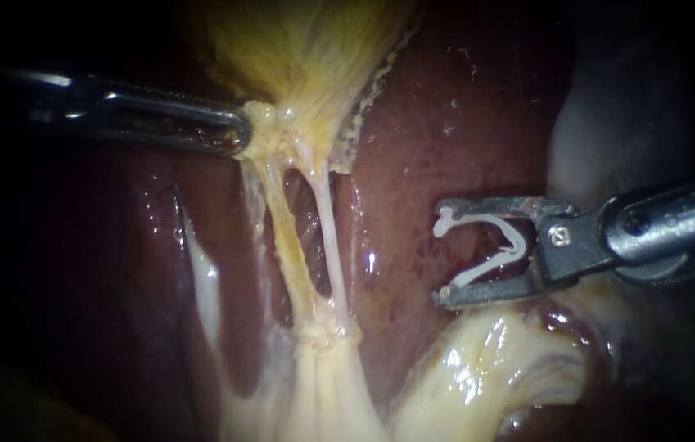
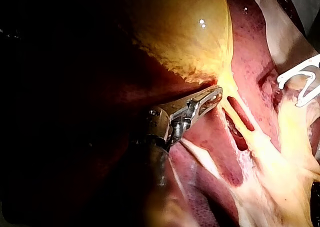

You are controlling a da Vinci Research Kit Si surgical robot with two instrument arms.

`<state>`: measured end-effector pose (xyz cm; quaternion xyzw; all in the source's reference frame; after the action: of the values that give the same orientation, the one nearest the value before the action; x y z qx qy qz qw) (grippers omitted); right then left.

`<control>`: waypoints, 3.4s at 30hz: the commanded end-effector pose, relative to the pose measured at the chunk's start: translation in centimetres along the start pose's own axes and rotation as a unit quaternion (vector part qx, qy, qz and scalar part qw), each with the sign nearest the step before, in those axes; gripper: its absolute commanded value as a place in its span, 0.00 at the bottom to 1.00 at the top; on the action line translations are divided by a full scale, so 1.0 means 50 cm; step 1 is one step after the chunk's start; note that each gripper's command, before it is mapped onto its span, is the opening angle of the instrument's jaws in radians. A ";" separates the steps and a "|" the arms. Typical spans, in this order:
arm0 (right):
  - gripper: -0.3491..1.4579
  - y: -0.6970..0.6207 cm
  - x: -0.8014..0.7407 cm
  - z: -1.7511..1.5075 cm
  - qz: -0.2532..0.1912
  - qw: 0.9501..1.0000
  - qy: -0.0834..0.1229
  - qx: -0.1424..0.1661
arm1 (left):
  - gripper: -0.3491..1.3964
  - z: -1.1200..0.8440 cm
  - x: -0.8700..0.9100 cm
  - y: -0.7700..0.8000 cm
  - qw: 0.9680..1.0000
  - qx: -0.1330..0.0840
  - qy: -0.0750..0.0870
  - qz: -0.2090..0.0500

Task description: Clipping first clip left tube

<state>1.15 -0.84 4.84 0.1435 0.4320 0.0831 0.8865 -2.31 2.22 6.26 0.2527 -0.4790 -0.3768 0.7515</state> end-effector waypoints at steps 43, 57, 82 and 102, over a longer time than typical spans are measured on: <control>0.45 -0.0024 0.0010 0.0211 0.122 0.984 0.058 0.119 | 0.00 0.0003 0.0002 -0.0001 1.000 -0.001 0.000 0.000; 0.45 -0.0011 -0.0012 0.0250 0.136 0.981 0.061 0.125 | 0.00 0.0007 0.0004 -0.0002 1.000 -0.003 -0.001 0.001; 0.45 -0.0021 0.0007 0.0217 0.140 0.974 0.079 0.158 | 0.00 0.0008 0.0005 -0.0002 1.000 -0.002 0.000 0.001; 0.43 0.0008 -0.0042 0.0283 0.142 0.971 0.076 0.175 | 0.00 0.0012 0.0007 -0.0002 1.000 -0.003 -0.001 0.001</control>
<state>2.13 -1.11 5.86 0.3511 0.4799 0.1434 0.7911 -2.36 2.19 6.30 0.2505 -0.4789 -0.3771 0.7522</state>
